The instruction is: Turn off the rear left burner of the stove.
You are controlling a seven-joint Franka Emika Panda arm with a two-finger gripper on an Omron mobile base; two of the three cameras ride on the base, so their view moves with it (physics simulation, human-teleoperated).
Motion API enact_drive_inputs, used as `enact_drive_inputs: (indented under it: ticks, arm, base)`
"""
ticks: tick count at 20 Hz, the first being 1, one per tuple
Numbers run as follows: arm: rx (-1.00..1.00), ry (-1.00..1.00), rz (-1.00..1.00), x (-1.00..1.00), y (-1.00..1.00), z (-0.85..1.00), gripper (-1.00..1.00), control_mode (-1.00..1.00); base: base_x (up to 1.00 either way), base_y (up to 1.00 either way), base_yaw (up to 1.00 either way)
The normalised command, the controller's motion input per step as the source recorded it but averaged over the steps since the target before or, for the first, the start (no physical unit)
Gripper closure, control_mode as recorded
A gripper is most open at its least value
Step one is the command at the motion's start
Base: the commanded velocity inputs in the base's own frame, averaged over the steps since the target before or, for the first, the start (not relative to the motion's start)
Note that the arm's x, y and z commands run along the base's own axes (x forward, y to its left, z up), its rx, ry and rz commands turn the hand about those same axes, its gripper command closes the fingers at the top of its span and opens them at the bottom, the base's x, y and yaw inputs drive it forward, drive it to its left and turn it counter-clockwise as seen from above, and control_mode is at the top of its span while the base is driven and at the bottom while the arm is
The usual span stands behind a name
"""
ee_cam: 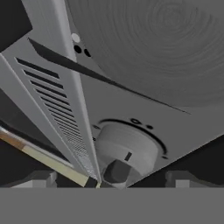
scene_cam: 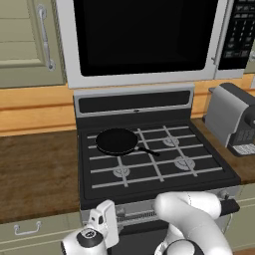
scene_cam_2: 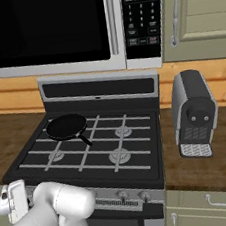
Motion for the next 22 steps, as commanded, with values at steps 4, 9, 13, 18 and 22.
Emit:
enact_drive_inputs:
  ticks: [4,9,13,18,22]
  arm:
    - [0.03,-0.02,0.0,0.4,0.0,-0.21,-1.0,-1.0]
    - [0.11,0.0,0.0,0.42,0.0,-0.06,-1.0,-1.0]
    - [0.04,0.0,0.0,0.1,0.0,0.0,-1.0,-1.0]
    - [0.0,0.0,0.0,0.36,0.0,0.0,-1.0,-1.0]
    - [0.0,-0.15,0.06,-0.03,0.0,-0.07,-1.0,-1.0]
  base:
    - [0.0,0.0,0.0]
    - [0.0,0.0,0.0]
    - [0.0,0.0,0.0]
    - [0.0,0.0,0.0]
    - [0.0,0.0,0.0]
